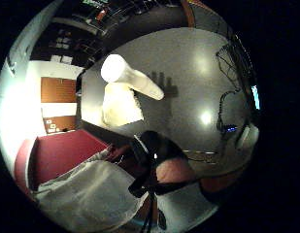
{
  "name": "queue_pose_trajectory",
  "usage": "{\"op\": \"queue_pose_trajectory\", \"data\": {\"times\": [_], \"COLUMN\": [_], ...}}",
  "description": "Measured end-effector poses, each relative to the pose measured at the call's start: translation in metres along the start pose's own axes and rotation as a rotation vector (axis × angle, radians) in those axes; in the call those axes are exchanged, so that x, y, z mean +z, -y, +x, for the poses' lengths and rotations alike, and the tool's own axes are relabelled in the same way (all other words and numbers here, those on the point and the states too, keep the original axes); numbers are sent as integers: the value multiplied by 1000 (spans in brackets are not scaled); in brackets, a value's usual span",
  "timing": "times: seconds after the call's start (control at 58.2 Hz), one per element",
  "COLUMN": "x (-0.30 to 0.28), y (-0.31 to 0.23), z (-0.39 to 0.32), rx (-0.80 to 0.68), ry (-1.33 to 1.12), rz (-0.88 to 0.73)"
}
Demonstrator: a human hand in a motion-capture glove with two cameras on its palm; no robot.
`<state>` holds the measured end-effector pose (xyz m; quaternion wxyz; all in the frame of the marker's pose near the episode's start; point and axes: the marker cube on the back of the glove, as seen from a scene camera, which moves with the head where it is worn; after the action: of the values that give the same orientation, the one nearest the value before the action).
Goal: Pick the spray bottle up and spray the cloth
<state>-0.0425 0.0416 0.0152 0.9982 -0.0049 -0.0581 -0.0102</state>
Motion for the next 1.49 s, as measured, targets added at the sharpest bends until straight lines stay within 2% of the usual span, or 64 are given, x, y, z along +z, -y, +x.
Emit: {"op": "queue_pose_trajectory", "data": {"times": [0.687,1.151,1.494], "x": [53,68,85], "y": [-25,-21,-24], "z": [-32,-42,-47], "rx": [65,133,153], "ry": [366,675,808], "rz": [142,265,289]}}
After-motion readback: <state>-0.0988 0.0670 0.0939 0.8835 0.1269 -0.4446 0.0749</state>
